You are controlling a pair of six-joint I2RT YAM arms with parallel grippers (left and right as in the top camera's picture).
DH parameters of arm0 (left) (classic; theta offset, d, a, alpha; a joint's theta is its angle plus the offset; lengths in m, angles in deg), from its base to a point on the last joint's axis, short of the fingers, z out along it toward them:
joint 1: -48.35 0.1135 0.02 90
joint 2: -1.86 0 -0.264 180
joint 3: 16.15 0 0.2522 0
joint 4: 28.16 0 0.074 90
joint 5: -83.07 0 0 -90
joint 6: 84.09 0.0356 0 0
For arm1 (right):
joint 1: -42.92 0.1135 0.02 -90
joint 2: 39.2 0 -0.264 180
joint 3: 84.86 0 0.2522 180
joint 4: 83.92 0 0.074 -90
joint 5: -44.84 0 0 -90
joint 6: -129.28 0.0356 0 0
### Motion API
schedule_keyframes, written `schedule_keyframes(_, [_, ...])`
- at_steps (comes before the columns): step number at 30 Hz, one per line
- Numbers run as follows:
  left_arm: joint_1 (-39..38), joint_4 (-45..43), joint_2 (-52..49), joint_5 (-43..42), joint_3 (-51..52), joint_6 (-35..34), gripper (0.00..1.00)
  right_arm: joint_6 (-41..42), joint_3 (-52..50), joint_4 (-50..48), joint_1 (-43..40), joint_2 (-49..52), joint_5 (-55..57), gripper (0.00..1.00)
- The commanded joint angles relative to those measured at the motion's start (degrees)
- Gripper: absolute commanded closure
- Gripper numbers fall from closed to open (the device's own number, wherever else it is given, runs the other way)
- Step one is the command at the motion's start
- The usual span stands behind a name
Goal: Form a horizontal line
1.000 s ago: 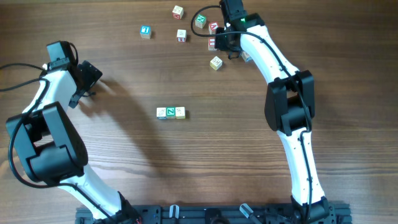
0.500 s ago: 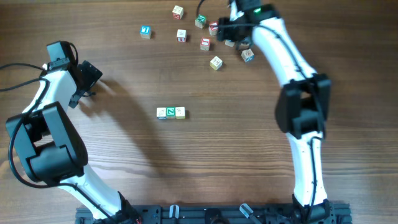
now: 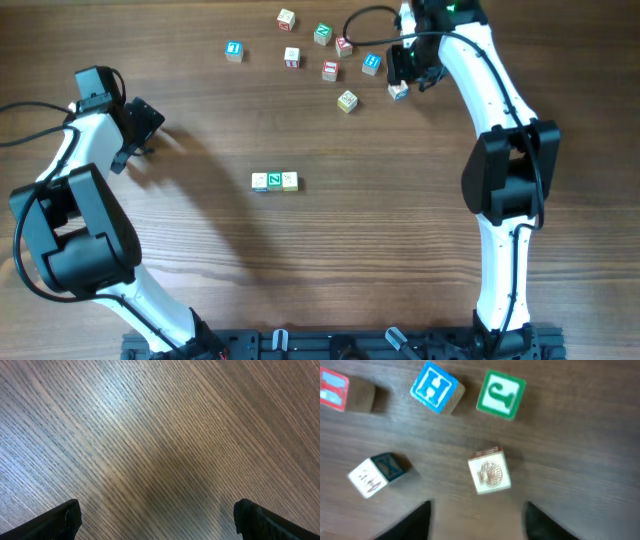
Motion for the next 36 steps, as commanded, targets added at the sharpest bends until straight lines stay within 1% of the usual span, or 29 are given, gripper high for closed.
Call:
schedule_keyframes(1, [0.22,0.02,-0.2,0.33,-0.17,0.26,0.0,-4.26,-6.25,-5.97,0.15,1.51,0.85,0.23])
schedule_keyframes(3, [0.22,0.02,-0.2,0.33,-0.17,0.26,0.0,-4.28,-9.51,-10.54,0.13,1.51,1.07,0.22])
schedule_keyframes(5, [0.22,0.02,-0.2,0.33,-0.17,0.26,0.0,-4.26,-11.15,-13.07,0.13,1.51,2.38,0.22])
schedule_keyframes(6, [0.22,0.02,-0.2,0.33,-0.17,0.26,0.0,-4.26,-11.21,-13.73,0.13,1.51,2.78,0.25])
schedule_keyframes(7, [0.22,0.02,-0.2,0.33,-0.17,0.26,0.0,-4.28,-11.21,-14.47,0.13,1.51,3.02,0.32])
schedule_keyframes(9, [0.22,0.02,-0.2,0.33,-0.17,0.26,0.0,-4.26,-11.21,-15.28,0.13,1.51,3.17,0.38])
schedule_keyframes(10, [0.22,0.02,-0.2,0.33,-0.17,0.26,0.0,-4.26,-11.21,-15.67,0.13,1.51,3.17,0.38])
schedule_keyframes(11, [0.22,0.02,-0.2,0.33,-0.17,0.26,0.0,-4.24,-11.21,-15.93,0.13,1.51,3.17,0.42])
schedule_keyframes(12, [0.22,0.02,-0.2,0.33,-0.17,0.26,0.0,-4.24,-11.21,-16.11,0.13,1.51,3.17,0.64])
schedule_keyframes(13, [0.22,0.02,-0.2,0.33,-0.17,0.26,0.0,-4.17,-11.21,-16.13,0.13,1.51,3.17,0.69])
schedule_keyframes(16, [0.22,0.02,-0.2,0.33,-0.17,0.26,0.0,-3.41,-11.1,-15.1,0.13,-0.87,3.17,0.74])
schedule_keyframes(19, [0.22,0.02,-0.2,0.33,-0.17,0.26,0.0,-0.66,-11.1,-13.42,0.33,-8.2,2.34,0.74])
schedule_keyframes(21, [0.22,0.02,-0.2,0.33,-0.17,0.26,0.0,-0.66,-11.1,-10.88,0.81,-13.29,-1.25,0.74])
schedule_keyframes(22, [0.22,0.02,-0.2,0.33,-0.17,0.26,0.0,0.26,-11.1,-7.93,1.64,-16.7,-3.54,0.74])
schedule_keyframes(23, [0.22,0.02,-0.2,0.33,-0.17,0.26,0.0,2.89,-11.1,-4.61,2.69,-18.91,-3.58,0.75])
schedule_keyframes(26, [0.22,0.02,-0.2,0.33,-0.17,0.26,0.0,10.16,-11.17,2.99,5.97,-18.53,-3.61,0.76])
schedule_keyframes(27, [0.22,0.02,-0.2,0.33,-0.17,0.26,0.0,11.72,-11.32,4.2,7.61,-18.01,-3.61,0.76])
schedule_keyframes(30, [0.22,0.02,-0.2,0.33,-0.17,0.26,0.0,12.52,-14.32,1.07,12.35,-17.46,-3.54,0.75])
schedule_keyframes(33, [0.22,0.02,-0.2,0.33,-0.17,0.26,0.0,20.92,-21.53,-5.31,16.04,-17.46,-3.56,0.76])
schedule_keyframes(36, [0.22,0.02,-0.2,0.33,-0.17,0.26,0.0,23.28,-26.95,-10.12,17.51,-17.44,-3.61,0.77])
